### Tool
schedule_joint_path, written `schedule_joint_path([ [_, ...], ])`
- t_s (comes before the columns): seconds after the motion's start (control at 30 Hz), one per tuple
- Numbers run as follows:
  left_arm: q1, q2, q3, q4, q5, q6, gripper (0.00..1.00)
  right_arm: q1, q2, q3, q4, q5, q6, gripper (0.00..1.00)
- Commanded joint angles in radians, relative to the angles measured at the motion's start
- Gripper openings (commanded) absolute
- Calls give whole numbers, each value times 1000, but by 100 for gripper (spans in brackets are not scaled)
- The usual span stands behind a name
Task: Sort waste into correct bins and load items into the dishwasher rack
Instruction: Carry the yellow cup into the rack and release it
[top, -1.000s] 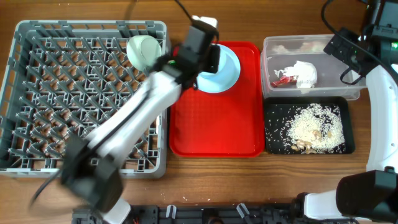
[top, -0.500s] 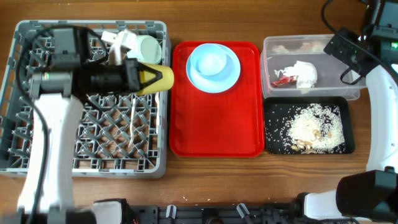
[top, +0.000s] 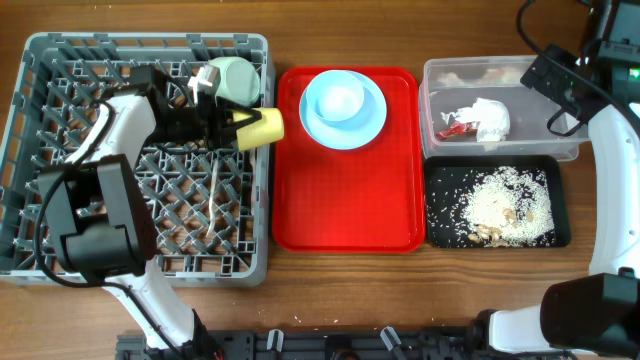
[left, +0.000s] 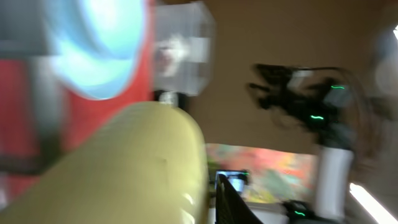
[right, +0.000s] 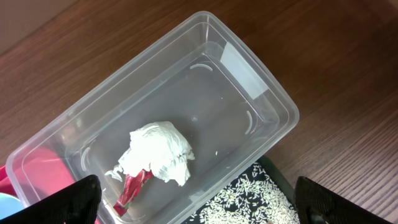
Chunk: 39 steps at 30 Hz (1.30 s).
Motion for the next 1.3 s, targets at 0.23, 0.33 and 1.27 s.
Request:
schedule_joint_path([
  [0.23,13,1,-4,-19,-361,-52,26,-4,12,-3,2,17,-5,100],
  [0.33,34,-18,-2,-35,-449,-68,53,-4,12,-3,2,16,-6,100],
  [1.27,-227,-629,-65,-89,-962,-384,4,-4,12,-3,2,16,-5,100],
])
